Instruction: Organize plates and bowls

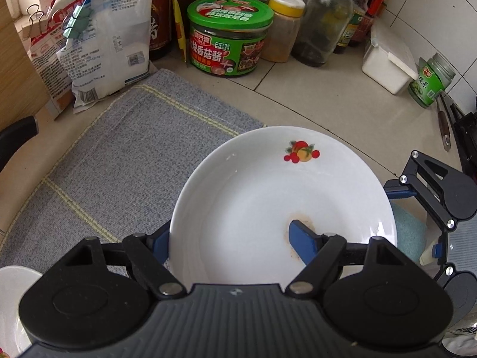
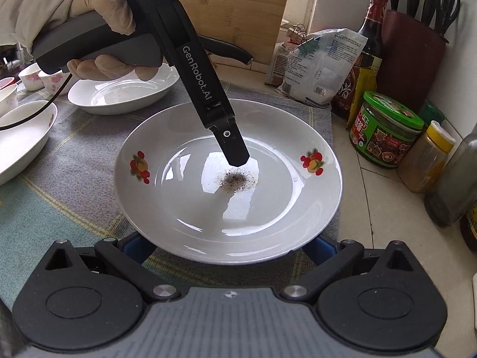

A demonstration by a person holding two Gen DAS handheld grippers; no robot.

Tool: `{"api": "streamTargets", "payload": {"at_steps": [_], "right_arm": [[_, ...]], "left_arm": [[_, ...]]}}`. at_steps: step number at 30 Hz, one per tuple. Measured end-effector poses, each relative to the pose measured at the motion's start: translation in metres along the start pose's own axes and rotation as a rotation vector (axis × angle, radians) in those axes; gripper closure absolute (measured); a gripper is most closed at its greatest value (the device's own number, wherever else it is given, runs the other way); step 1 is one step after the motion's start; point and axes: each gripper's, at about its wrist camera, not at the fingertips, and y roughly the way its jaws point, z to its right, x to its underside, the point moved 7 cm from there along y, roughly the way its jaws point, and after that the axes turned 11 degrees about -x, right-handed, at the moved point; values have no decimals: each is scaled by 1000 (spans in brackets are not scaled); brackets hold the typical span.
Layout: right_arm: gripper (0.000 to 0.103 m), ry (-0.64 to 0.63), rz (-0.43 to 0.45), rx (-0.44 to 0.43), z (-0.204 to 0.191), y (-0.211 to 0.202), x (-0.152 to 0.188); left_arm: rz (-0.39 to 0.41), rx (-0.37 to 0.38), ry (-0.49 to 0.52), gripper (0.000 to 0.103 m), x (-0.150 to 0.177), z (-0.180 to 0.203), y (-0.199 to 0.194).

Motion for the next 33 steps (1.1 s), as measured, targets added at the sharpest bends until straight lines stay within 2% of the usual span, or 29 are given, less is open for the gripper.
{"api": "streamTargets", "payload": {"at_steps": [11, 15, 18, 22, 25, 28, 33], "right_arm": [[0, 51, -11, 4, 13, 6, 5], [0, 42, -17, 12, 13, 6, 6], [0, 48, -4, 11, 13, 2, 7], [0, 87, 5, 10, 12, -11, 10], [0, 115, 22, 42, 9, -23, 13], [0, 116, 36, 98, 4, -34, 14], [0, 121, 59, 200, 1, -48, 14]], "left_arm": [[-4, 1, -28, 24, -11, -4, 13], [5, -6, -27, 16, -12, -2, 12], [27, -27, -19, 15, -10, -1, 3], [83, -61, -49, 15, -7, -9, -20], [161, -80, -87, 11, -3, -14, -51], [248, -106, -108, 6, 3, -12, -82], [377, -208, -185, 3, 26, -9, -122]]}}
